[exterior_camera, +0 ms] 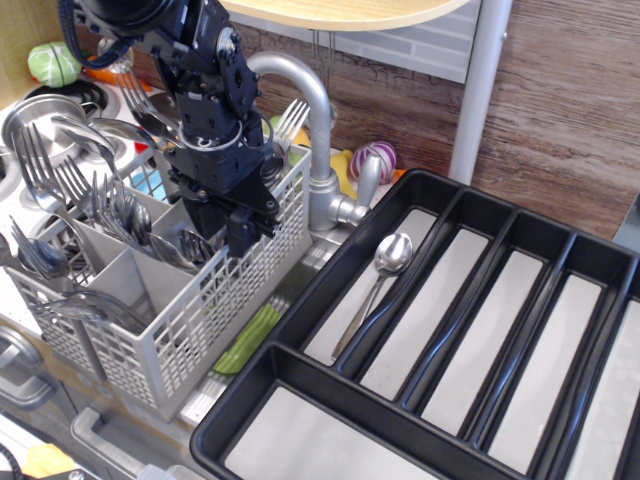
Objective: Put small spoon from basket to tray
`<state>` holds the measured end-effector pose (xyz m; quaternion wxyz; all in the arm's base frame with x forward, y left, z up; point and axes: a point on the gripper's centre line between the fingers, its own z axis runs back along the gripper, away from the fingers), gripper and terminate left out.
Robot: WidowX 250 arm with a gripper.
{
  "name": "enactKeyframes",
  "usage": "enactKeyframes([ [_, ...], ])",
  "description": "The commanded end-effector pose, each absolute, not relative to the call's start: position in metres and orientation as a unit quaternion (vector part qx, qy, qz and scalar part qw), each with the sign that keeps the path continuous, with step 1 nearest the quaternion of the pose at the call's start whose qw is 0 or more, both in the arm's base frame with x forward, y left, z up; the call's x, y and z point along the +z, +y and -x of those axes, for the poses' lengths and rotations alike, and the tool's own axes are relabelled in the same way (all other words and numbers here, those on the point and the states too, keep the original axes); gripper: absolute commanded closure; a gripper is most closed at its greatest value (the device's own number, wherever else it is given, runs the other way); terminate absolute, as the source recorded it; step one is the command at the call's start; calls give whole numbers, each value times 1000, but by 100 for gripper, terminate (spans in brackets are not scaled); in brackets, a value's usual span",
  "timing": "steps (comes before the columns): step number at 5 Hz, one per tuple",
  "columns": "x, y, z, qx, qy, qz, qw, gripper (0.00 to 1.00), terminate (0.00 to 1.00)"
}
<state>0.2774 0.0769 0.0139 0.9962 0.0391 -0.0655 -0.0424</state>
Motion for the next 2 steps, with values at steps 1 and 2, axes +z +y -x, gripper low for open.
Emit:
enactKeyframes([
  [1, 25, 87, -285, -47, -82, -50, 994, 100, 0],
  [2, 28, 92, -284, -53, -79, -54, 994, 100, 0],
])
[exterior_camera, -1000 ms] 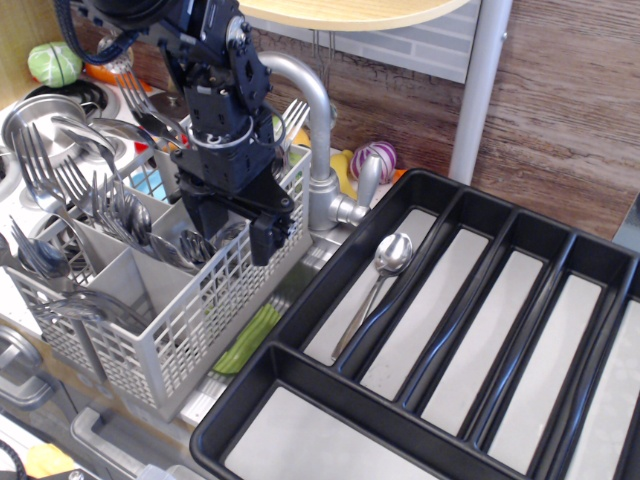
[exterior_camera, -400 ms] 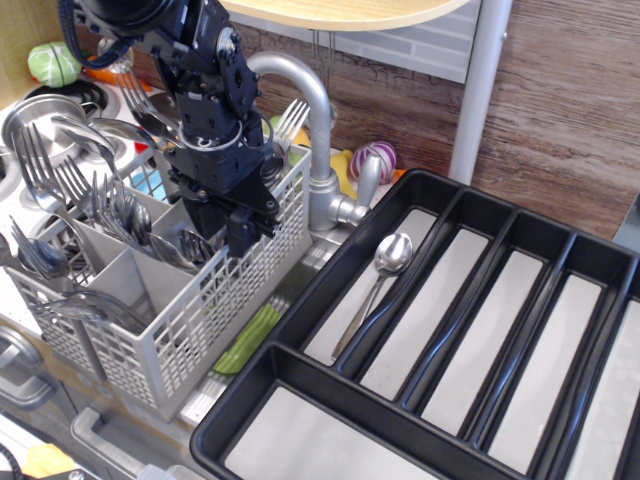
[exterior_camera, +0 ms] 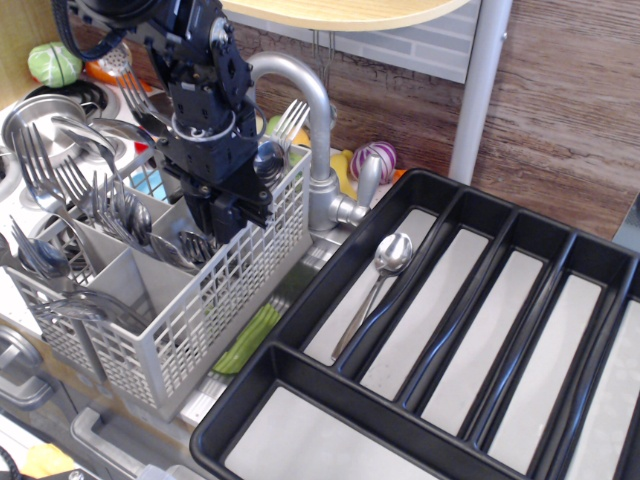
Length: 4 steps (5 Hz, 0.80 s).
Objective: Put small spoon from basket to tray
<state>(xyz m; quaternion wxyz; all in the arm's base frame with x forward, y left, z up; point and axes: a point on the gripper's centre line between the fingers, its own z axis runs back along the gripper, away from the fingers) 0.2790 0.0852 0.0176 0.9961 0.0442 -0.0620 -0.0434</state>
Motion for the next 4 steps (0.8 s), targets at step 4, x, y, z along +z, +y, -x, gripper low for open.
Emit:
enactKeyframes([
  [4, 106, 88, -282, -118, 30, -226, 966, 100, 0],
])
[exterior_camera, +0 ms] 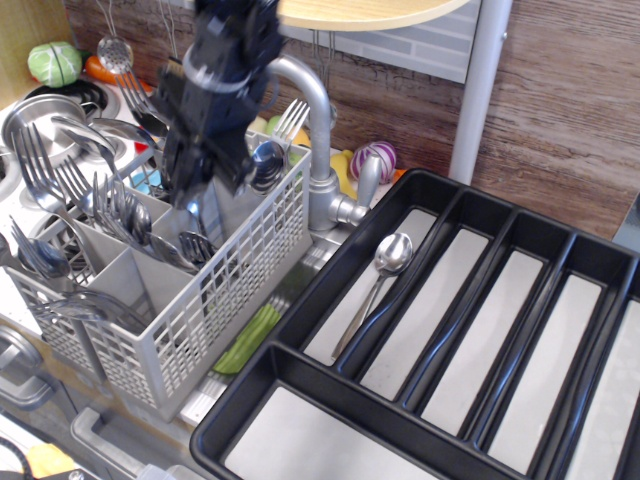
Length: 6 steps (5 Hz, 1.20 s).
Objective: Put small spoon from basket to tray
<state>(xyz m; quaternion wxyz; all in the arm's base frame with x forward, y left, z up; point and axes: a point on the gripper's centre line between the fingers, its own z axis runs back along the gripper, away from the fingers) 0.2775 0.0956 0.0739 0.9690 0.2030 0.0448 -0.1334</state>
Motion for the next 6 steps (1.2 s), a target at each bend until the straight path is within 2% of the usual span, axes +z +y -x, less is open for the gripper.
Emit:
enactKeyframes([
  [1, 147, 60, -281, -108, 89, -266, 954, 100, 0],
  [2, 170, 44, -281, -123, 115, -276, 946, 100, 0],
  [3, 179, 40, -286, -130, 114, -269, 947, 100, 0],
  [4, 183, 31, -295, -123, 135, -234, 955, 100, 0],
  [5, 163, 24, -307, -141, 135, -201, 960, 100, 0],
  [6, 142, 16, -311, -163, 114, -215, 956, 100, 0],
])
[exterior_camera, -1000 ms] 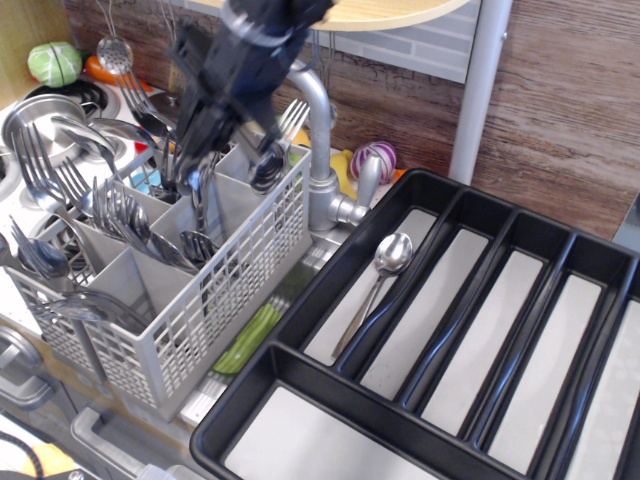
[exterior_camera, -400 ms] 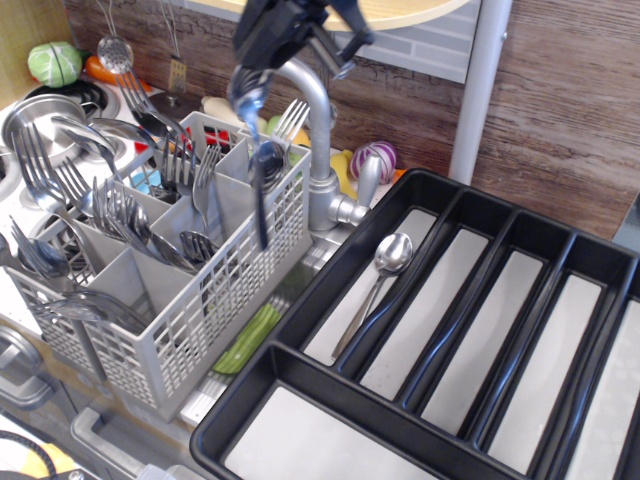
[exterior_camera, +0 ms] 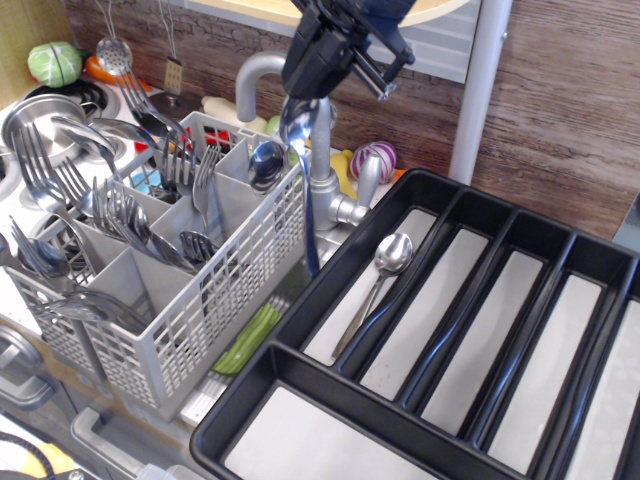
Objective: Put small spoon from basket to tray
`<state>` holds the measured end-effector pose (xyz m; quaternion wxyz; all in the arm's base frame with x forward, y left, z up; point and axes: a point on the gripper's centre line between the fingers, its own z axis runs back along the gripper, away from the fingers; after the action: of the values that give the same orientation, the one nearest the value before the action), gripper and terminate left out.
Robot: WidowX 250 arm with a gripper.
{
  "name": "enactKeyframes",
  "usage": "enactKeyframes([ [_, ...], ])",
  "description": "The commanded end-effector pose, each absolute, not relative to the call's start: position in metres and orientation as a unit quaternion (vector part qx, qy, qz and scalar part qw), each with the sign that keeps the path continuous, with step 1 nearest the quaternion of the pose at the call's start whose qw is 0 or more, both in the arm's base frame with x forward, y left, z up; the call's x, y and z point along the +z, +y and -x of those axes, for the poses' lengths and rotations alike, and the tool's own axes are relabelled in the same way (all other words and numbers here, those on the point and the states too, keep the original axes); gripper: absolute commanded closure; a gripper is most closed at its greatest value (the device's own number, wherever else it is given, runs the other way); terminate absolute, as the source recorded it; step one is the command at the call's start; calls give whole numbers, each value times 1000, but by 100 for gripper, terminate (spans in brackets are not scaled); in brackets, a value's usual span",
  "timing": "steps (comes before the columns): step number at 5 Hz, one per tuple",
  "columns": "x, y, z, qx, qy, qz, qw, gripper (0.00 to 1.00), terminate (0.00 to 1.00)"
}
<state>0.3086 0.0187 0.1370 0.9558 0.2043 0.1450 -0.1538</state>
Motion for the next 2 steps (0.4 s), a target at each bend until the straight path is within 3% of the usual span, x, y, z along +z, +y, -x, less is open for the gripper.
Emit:
enactKeyframes([
  [1, 117, 18, -305, -163, 109, -205, 959, 100, 0],
  [2, 98, 20, -302, -160, 103, -177, 966, 100, 0],
])
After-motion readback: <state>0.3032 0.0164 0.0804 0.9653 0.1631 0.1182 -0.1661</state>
